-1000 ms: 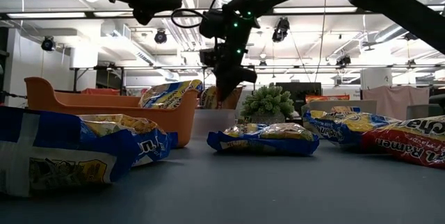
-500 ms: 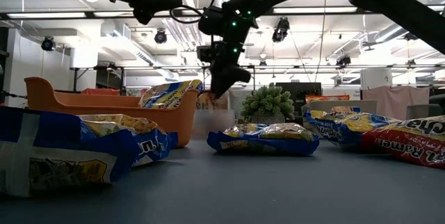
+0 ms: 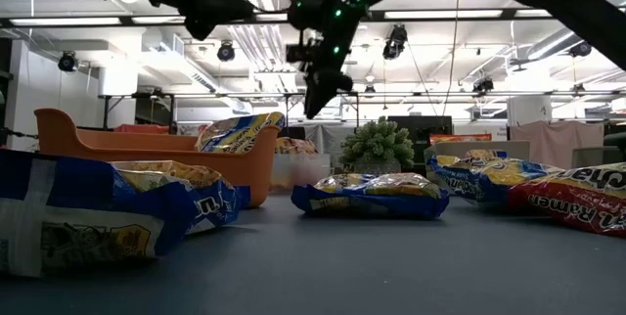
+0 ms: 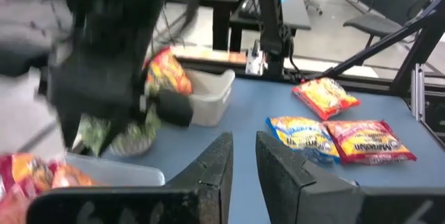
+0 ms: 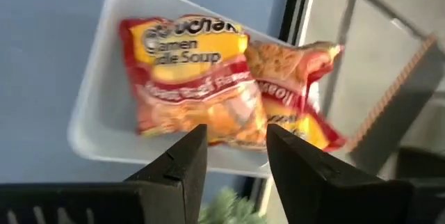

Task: Sort Maruchan noodles
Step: Put the blue noodle pack into the orange bin

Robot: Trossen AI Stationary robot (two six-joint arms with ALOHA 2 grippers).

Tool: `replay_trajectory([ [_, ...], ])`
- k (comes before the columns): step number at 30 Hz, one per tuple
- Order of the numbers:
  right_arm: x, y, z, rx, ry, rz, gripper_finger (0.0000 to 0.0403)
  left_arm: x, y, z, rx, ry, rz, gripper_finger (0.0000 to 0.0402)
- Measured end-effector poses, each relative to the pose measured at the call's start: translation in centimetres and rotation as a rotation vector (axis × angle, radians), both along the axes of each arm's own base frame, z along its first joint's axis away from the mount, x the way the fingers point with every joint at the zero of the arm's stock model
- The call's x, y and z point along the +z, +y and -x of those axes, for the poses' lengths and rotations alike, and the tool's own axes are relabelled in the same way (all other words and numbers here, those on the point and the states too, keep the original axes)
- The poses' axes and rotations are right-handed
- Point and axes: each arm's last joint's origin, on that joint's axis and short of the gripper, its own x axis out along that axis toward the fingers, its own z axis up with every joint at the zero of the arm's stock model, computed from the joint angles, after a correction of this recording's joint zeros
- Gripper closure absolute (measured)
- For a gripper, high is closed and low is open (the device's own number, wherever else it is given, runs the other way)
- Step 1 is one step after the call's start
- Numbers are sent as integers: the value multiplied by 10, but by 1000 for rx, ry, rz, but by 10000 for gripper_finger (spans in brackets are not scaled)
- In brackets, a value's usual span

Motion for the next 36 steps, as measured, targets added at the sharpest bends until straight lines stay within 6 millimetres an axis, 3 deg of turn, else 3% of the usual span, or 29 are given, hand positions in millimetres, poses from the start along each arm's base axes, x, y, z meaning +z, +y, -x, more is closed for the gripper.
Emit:
replay_trajectory([
  [9,37,31,25,6,-143,-476,306,-9,-5,1,16,76,143,355],
  [15,41,72,33,101,-133,-584,337,-11,-26,-2,-61,101,212,355],
  [26,14,156,53,133,-234,-678,367,-11,-73,-3,-143,115,324,355],
  [36,-26,210,77,-122,-219,-637,367,-20,-107,-7,-150,156,353,355],
])
